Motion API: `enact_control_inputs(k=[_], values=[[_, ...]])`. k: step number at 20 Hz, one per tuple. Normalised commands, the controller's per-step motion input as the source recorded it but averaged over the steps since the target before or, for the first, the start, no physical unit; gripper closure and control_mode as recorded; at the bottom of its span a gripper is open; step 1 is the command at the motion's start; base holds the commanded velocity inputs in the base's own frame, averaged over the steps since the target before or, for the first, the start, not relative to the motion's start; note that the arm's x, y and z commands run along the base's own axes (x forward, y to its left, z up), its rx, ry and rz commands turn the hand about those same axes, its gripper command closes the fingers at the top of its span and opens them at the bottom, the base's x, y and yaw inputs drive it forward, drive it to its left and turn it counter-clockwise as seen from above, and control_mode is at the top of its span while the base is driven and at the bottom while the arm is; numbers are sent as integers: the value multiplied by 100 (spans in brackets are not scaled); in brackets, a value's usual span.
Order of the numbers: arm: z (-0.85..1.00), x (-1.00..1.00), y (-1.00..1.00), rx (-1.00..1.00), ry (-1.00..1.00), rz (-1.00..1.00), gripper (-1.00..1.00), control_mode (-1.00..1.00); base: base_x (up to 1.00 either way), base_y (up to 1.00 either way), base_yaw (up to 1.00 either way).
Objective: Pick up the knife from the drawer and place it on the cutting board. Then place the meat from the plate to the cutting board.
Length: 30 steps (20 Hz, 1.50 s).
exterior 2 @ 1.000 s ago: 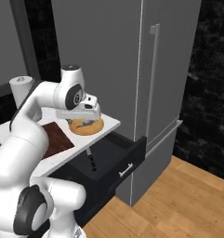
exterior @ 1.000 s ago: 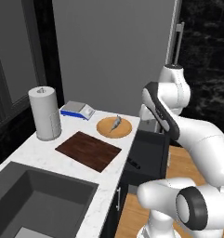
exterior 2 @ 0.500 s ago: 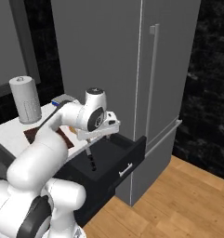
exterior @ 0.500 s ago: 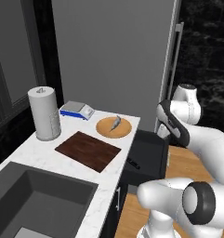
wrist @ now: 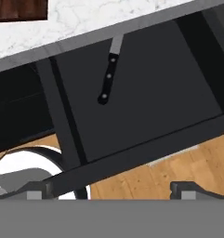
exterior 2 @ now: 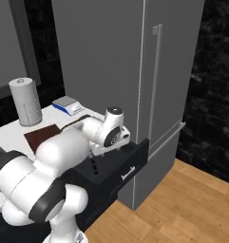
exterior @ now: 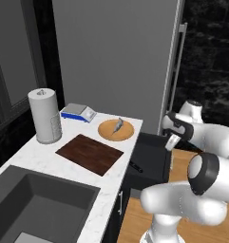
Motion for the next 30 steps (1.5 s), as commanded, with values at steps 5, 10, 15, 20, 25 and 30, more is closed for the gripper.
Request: enact_control_inputs(k=[5,10,15,20,25,30], values=[[-69,32,2,-2,0,8,-100,-100,0,0,0],[-38,39,-2,0,0,0,-100,-100,0,0,0],[-16,41,2,0,0,0,-100,-100,0,0,0],[-33,37,-5,0,0,0,-100,-100,0,0,0],[-52,20,-2,0,0,0,-100,-100,0,0,0],[-52,12,0,0,0,0,-100,-100,0,0,0]])
